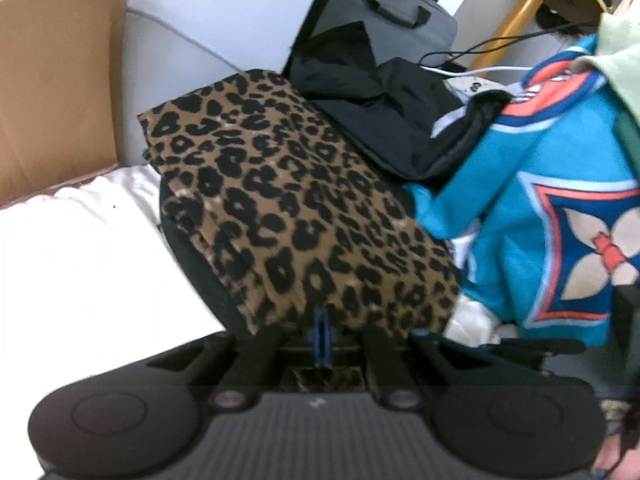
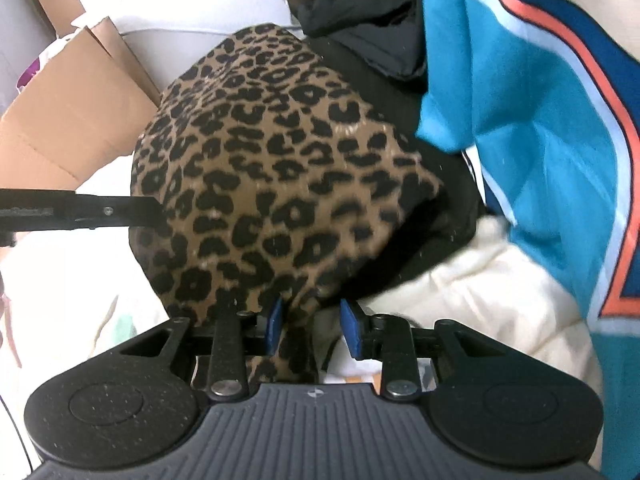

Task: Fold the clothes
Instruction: 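Lower the folded skirt onto the black garment pile with both tools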

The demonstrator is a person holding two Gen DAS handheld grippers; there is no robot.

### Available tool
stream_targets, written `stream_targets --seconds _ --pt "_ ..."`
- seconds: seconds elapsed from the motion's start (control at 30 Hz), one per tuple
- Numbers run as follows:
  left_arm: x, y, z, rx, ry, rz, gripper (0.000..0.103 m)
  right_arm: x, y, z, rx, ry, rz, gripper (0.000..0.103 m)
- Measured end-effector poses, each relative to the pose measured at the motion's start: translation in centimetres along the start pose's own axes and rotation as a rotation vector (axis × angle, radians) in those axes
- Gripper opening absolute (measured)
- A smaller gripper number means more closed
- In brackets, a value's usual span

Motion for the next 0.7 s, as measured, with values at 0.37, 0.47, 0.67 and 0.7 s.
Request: stream_targets --seconds 0.37,0.47,0.67,0.7 --pt "0.3 -3.7 4.9 -0.075 0.070 0.026 0.041 -0.5 -0.7 1.5 -0.027 0.008 -0.036 0.038" --pt "0.1 -4.4 5.5 -0.079 0.090 0.036 0.045 -0.8 -0.7 1.7 -0.032 0.013 -0.043 0.033" --pt "0.4 -5.7 6.5 -0.082 0.094 0.090 0.052 -0.9 -0.8 1.9 -0.061 0.005 -0.059 0.019" --pt "0.6 -5.9 6.7 -0.079 0.087 0.097 0.053 -0.9 -0.8 1.9 -0.063 0.008 -0.059 0.019"
Point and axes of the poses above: each gripper's, at about its wrist camera, not at the fingertips, and y roughly against the way its jaws point, x to its right, z to its underside, the point moved 7 cm from there along -y, roughly the way its jaws point, and after that the axes turned 11 degrees about -x, right-handed, at the moved point
